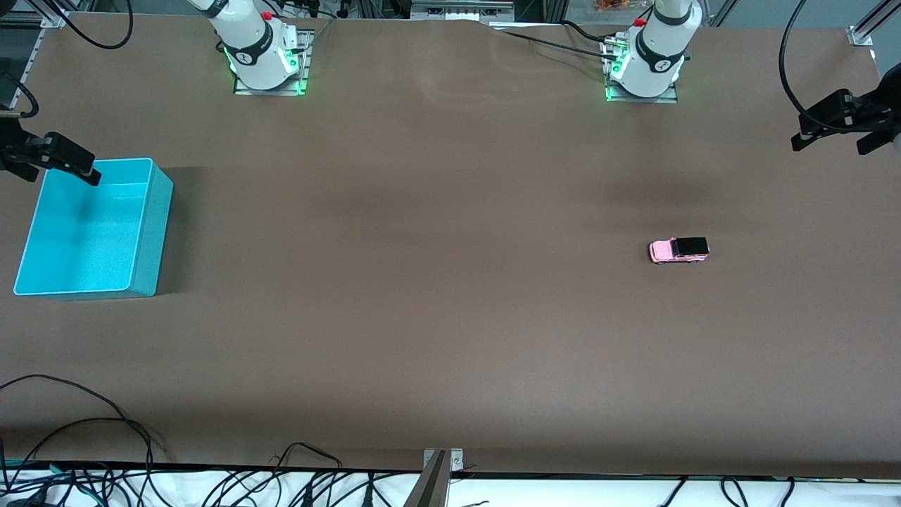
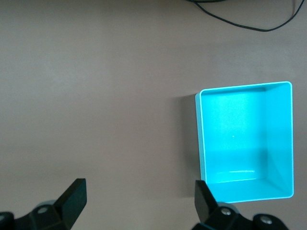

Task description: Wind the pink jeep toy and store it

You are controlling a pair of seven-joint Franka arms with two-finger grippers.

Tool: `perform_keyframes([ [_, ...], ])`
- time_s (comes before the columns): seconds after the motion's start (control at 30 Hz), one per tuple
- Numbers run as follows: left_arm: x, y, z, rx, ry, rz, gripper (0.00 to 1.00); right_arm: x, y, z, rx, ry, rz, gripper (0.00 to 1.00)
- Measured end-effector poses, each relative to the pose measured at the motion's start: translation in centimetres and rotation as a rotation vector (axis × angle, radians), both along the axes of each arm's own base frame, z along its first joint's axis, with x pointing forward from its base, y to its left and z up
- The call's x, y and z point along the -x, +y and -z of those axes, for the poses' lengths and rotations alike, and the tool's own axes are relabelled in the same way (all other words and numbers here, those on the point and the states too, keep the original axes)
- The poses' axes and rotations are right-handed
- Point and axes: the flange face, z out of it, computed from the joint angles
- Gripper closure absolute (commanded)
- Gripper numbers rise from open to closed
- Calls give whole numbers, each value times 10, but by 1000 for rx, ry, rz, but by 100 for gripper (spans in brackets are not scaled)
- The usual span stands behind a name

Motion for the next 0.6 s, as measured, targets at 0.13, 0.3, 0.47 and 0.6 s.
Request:
perform_keyframes([
  [0.13, 0, 0, 0, 0, 4, 0, 0, 0, 0, 0, 0, 0, 0, 0],
  [0.3, 2, 1, 2, 0, 18, -1, 0, 0, 0, 0, 0, 0, 0, 0],
  [0.47, 2, 4, 4, -26, 30, -3, 0, 0, 0, 0, 0, 0, 0, 0],
  [0.6, 2, 5, 5, -54, 35, 1, 0, 0, 0, 0, 0, 0, 0, 0],
])
